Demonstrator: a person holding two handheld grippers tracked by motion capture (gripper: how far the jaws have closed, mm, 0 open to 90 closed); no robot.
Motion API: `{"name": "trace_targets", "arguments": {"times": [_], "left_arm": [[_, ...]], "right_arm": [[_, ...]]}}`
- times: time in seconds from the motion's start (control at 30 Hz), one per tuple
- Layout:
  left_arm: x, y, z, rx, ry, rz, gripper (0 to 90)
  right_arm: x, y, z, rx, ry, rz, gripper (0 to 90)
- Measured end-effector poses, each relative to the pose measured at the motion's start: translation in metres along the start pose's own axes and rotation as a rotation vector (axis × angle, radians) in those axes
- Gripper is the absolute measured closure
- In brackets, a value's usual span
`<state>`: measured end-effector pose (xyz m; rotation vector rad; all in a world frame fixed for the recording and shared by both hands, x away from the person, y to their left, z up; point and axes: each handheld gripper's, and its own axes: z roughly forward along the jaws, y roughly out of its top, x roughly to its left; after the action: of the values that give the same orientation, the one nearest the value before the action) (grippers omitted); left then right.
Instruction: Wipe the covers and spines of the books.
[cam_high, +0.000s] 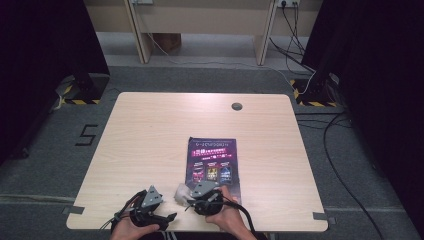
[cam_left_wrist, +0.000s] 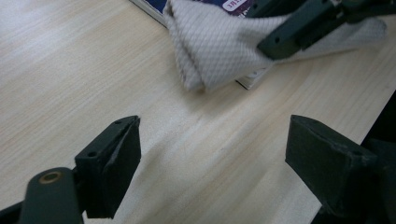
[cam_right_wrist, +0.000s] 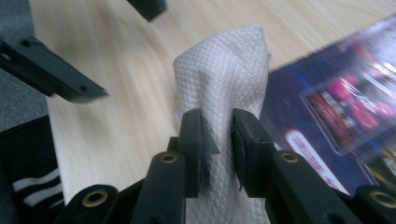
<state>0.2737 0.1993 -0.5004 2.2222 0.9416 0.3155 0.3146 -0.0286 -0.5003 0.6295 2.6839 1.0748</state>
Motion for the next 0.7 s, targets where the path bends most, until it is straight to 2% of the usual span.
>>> {"name": "trace_targets", "arguments": {"times": [0.23, 0.37, 0.57, 0.7], "left_arm": [[0.000, 0.000, 0.001, 0.003, 0.001, -0.004, 17.8], [0.000, 0.000, 0.001, 0.004, 0.000, -0.004, 17.8], [0.000, 0.000, 0.001, 0.005, 0.000, -0.005, 17.8], [0.001, 0.000, 0.001, 0.004, -0.001, -0.007, 17.8]], "right_arm": [[-0.021, -0.018, -0.019, 0.009, -0.057, 0.046, 74.7], [-0.035, -0.030, -0.030, 0.010, -0.116, 0.072, 74.8], [-0.056, -0.046, -0.045, 0.006, -0.178, 0.121, 74.8], [-0.060, -0.054, -0.052, 0.003, -0.201, 0.146, 74.8]]}}
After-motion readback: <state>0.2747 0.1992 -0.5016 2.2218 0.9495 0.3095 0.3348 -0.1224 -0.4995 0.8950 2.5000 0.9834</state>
